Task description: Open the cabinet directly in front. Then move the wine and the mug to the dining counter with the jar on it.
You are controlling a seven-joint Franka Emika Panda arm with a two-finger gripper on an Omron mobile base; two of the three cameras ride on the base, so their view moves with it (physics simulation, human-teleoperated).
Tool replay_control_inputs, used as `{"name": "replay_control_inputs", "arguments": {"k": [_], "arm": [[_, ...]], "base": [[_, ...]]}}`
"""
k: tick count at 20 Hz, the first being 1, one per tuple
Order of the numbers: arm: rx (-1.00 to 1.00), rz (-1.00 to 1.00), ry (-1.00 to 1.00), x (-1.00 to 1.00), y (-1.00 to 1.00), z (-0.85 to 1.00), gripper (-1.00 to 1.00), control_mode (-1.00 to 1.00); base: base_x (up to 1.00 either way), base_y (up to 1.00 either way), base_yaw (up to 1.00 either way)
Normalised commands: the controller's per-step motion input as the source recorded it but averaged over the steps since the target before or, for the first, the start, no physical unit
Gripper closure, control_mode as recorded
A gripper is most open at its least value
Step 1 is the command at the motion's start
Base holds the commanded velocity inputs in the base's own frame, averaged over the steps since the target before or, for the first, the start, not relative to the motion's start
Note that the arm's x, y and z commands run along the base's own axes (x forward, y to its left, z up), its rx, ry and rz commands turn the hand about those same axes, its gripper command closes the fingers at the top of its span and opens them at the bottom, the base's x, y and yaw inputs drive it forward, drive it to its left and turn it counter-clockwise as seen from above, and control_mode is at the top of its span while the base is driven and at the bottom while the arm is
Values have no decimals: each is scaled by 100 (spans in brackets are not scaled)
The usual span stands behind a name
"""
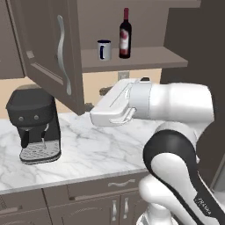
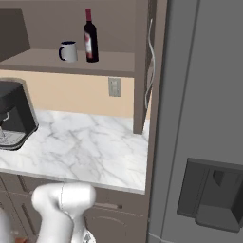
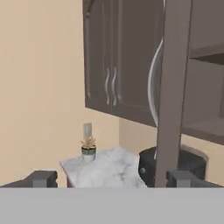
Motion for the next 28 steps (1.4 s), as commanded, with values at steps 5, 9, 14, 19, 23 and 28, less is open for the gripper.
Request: {"name": "replay_control_inputs", "arguments": {"k": [5,9,14,19,23,28], "arm": [[18,81,17,46,12,-35,-100,-100],[22,66,13,88,21,-28,-100,-100],[18,39,1,28,-24,29,-100,-100],[11,19,-7,-47,-56,53,-100,-100],[13,10,-13,-10,-19,59,-100,-100],[4,6,7,71,0,9,-100,-100]], "base": [[0,0,0],[0,0,0],[0,0,0],[0,0,0],[0,0,0],[0,0,0]]}}
